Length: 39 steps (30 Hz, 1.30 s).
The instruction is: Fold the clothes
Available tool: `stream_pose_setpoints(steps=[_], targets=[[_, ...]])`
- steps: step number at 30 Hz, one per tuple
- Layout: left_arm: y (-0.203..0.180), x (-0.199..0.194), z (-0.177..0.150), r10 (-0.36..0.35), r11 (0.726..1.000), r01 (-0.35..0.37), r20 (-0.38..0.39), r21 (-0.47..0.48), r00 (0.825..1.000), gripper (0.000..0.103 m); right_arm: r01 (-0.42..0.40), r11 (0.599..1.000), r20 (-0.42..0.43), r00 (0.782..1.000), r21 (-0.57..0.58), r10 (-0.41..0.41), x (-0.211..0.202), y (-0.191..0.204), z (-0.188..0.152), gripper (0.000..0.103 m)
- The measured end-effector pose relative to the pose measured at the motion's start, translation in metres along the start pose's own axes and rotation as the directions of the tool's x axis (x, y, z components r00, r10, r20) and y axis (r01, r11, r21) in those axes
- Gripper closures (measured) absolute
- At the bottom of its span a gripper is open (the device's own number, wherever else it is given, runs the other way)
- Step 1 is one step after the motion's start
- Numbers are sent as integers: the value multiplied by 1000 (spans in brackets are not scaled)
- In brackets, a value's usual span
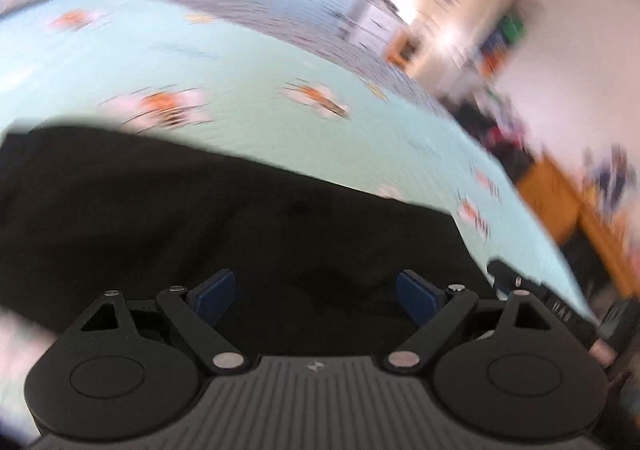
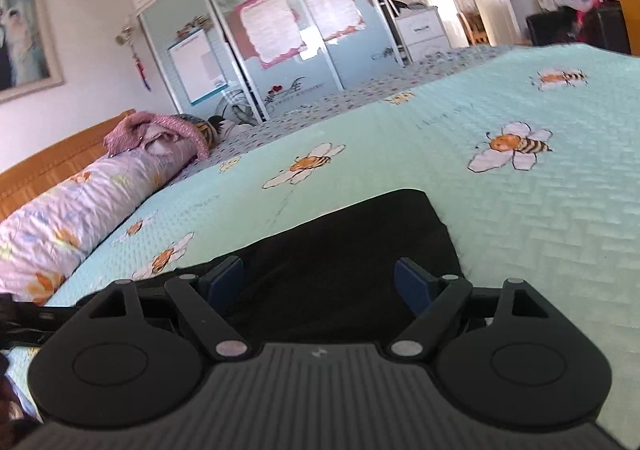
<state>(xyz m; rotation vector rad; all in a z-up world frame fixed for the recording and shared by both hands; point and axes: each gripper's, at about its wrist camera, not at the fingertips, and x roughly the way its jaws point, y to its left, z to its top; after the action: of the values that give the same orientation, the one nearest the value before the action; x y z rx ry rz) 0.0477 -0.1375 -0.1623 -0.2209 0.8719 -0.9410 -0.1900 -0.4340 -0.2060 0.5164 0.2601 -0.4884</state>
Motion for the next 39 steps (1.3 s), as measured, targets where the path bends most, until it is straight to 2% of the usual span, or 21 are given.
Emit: stream_pose_setpoints(steps=[2,3,5,7,9,10,12,14,18,21,25,28,32,35,37,39], targets=[[42,-26,-8,-3,980,12,46,-199,999,10,2,1000,-5,1000,-2,-2,-1,4,-2,20],[63,-37,-12,0,950,23,71,-312,997,10,3,1000,-10,1000,-4,-3,-2,6,-4,20],[101,-53,-22,15,858,53,129,-511,992,10,0,1000,-21,1000,-10,0,-2,10,-7,20],[130,-65,-30,39,759,94,189,-644,981,10,1,1000,-23,1000,-21,-1,-4,15,-9,20],[147,-72,-35,59,692,124,228,-711,972,10,1,1000,-25,1000,-27,-1,-6,18,-11,20],[151,-72,-36,62,672,135,236,-729,970,9,2,1000,-25,1000,-28,-3,-8,20,-13,20],[157,-70,-36,54,637,163,254,-753,966,9,10,1000,-25,1000,-24,-10,-11,19,-14,20],[159,-66,-35,55,618,167,255,-768,965,8,17,1000,-23,1000,-17,-18,-14,18,-14,20],[161,-64,-34,87,588,160,259,-793,962,0,28,1000,-22,999,-2,-28,-16,15,-15,20],[157,-66,-29,108,597,132,242,-791,964,0,29,1000,-28,999,4,-29,-14,13,-15,20],[153,-62,-12,119,641,111,241,-759,963,0,28,999,-30,999,24,-27,-12,9,-16,19],[156,-52,-2,145,634,74,212,-770,967,0,26,999,-37,999,36,-24,-10,7,-16,19],[157,-37,11,175,642,21,174,-767,969,0,26,999,-52,998,43,-23,-6,6,-18,19],[157,-32,16,197,628,2,161,-778,967,0,28,998,-61,998,54,-25,-4,3,-18,19],[156,-35,14,202,629,0,163,-777,966,0,30,998,-66,998,59,-26,-3,2,-19,19],[153,-36,12,216,642,-11,166,-767,962,5,30,998,-69,997,62,-26,-2,1,-19,18]])
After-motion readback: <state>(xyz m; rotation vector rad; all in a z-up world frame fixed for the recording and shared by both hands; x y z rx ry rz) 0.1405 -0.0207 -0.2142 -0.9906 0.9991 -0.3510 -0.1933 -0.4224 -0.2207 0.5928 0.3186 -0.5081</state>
